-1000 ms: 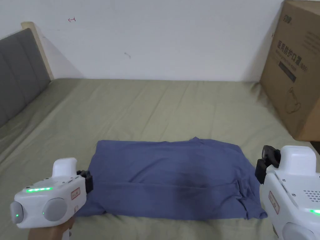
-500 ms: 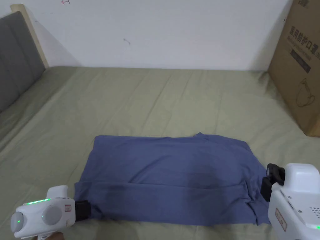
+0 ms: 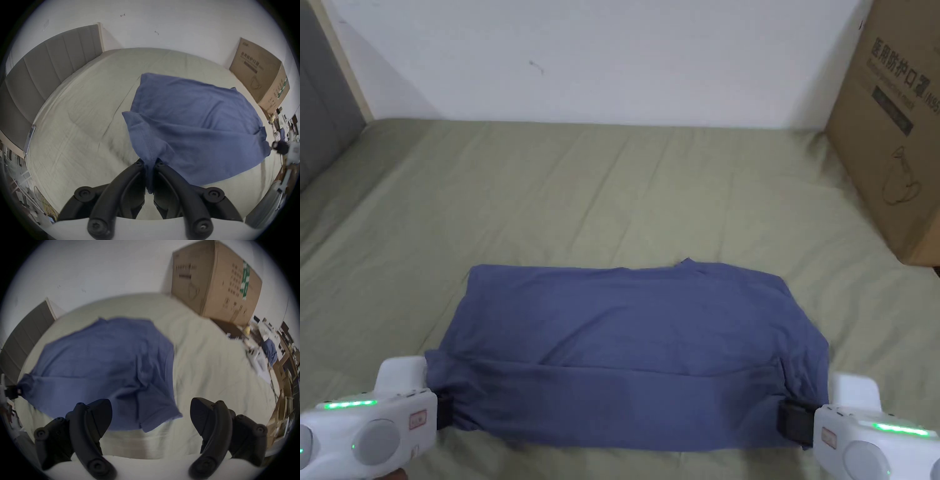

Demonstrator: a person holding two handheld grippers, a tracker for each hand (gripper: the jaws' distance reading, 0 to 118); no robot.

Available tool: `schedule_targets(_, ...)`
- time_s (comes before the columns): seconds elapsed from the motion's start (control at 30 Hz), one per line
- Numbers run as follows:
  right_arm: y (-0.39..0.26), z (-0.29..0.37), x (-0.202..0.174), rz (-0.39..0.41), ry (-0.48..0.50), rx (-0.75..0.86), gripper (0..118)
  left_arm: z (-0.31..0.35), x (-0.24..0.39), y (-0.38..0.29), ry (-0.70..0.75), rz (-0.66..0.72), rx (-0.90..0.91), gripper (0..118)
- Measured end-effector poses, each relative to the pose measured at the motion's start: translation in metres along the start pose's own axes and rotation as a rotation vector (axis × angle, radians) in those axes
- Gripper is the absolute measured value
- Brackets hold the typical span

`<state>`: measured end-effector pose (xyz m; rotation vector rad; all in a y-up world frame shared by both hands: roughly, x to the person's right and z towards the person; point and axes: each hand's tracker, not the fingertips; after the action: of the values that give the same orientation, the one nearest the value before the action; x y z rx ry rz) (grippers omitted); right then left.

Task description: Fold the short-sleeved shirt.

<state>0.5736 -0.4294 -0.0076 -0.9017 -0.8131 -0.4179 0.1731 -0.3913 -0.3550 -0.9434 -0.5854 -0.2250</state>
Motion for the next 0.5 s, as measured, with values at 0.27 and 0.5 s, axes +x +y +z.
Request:
schedule_targets(0.27, -0.007, -0.006, 0.000, -0.093, 0.111, -0.027, 20, 0.008, -0.009, 0.003, -0.009, 0.040, 0.008, 7)
schedule_targets(0.5, -0.025, 0.063, 0.005, -0.081, 0.117, 0.062, 18, 0.030, -0.023, -0.017, -0.023, 0.106, 0.010, 7)
